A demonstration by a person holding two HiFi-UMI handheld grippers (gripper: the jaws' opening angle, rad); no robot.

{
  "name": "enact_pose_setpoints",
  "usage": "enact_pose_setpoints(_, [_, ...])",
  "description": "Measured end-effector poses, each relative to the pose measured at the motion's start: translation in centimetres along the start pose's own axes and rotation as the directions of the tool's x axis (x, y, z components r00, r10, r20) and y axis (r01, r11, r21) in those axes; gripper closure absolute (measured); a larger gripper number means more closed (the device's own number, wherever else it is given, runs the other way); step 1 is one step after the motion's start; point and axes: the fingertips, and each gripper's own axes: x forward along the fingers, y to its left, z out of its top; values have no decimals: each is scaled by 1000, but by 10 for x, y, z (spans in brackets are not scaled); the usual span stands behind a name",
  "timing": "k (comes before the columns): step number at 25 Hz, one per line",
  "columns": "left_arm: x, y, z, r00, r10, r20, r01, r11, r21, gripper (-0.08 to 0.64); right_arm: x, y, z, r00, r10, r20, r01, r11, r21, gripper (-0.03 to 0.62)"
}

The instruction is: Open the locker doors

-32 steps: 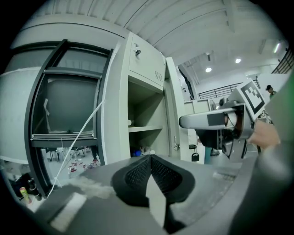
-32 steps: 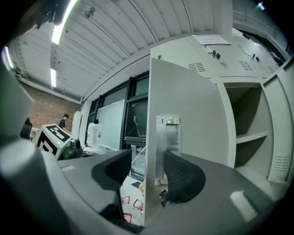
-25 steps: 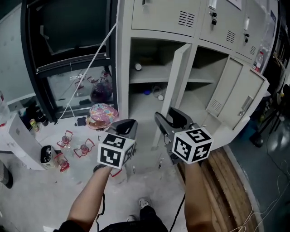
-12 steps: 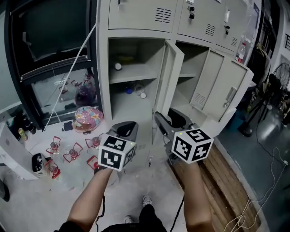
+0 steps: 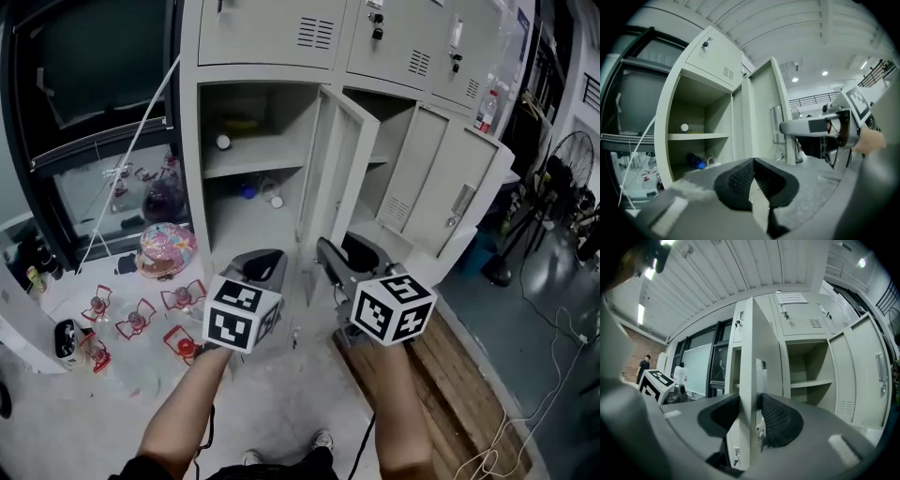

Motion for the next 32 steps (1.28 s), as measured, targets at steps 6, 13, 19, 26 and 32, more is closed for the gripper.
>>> enact_pose_setpoints(6, [25,-20,4,1000,-2,-2,2,1000,-14,560,-14,-34,1,1000,-3,-3,3,1000,3,450])
enact_pose_setpoints(13, [55,-36,14,1000,-1,4,1,1000,-17,560,-24,-74,2,1000,-19,-15,19,1000,0,469])
enact_pose_setpoints(19, [80,-45,21,1000,7,9,-7,1000,-18,560,-28,-105,3,1000,-22,-12,22,1000,5,486])
enact_pose_setpoints(26, [111,-55,22,1000,24,-8,-24,1000,-5,560,-28,-137,3,1000,-7,-9,7,1000,8,495])
enact_pose_setpoints(32, [132,-65,23,999,46,-14,-46,999,-3,560,-26,-161,3,1000,25,-7,-25,1000,8,499])
